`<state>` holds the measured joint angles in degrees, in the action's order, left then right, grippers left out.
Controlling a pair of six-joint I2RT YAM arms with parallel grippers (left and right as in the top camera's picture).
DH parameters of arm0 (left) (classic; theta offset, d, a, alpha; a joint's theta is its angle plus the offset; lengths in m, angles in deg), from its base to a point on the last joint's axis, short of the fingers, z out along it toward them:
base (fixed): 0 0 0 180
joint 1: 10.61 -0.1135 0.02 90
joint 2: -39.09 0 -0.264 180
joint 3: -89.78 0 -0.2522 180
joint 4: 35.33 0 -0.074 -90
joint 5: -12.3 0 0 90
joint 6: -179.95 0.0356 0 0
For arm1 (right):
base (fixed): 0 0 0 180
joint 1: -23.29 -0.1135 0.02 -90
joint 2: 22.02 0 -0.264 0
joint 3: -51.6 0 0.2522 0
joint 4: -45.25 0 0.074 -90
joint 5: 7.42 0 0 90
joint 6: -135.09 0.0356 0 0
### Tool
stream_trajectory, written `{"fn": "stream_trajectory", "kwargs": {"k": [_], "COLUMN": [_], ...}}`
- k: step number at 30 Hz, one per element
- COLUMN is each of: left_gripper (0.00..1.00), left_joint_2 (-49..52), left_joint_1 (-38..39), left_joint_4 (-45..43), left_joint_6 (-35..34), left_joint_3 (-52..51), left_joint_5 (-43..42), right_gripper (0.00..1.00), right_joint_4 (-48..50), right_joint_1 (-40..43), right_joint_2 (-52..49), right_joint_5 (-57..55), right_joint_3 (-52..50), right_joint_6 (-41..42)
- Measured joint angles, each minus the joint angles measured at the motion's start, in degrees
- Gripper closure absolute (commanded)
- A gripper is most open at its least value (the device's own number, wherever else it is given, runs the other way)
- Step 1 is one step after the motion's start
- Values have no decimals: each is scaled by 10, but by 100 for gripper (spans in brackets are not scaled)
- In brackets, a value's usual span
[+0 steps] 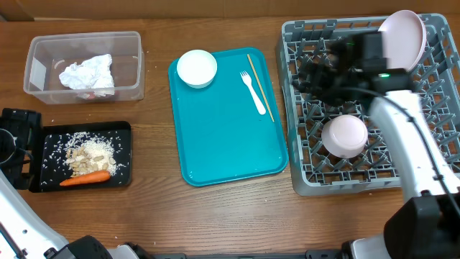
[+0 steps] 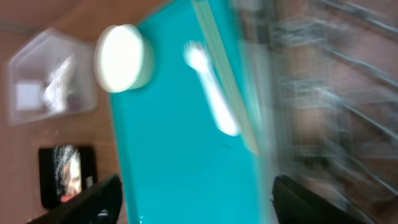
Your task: Sort waste into correct bins and load items into the dishwasher rack
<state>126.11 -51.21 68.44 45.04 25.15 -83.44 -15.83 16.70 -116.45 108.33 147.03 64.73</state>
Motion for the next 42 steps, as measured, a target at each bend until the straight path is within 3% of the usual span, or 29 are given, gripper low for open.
{"fn": "stream_trajectory", "kwargs": {"k": [5,6,10,14,28,42], "left_gripper": [0,0,0,0,0,0], "left_joint_2": [0,0,0,0,0,0], "left_joint_1": [0,0,0,0,0,0], "left_joint_4": [0,0,0,0,0,0], "left_joint_6": [0,0,0,0,0,0], "left_joint_3": [0,0,0,0,0,0], "left_joint_5": [0,0,0,0,0,0], "right_gripper": [17,13,5,6,33,38], "right_joint_4": [122,135,176,192,195,172], "right_joint_1": [-144,-163,-182,-174,-174,-213], "right_joint_2": [-18,-34,-116,-164,-262,-262], "right_joint_5": [-75,-105,-209,-248,-266,-278], "right_joint_3": [2,4,5,5,5,5], "right_joint_6": [34,31,-22,-70,-107,-107]}}
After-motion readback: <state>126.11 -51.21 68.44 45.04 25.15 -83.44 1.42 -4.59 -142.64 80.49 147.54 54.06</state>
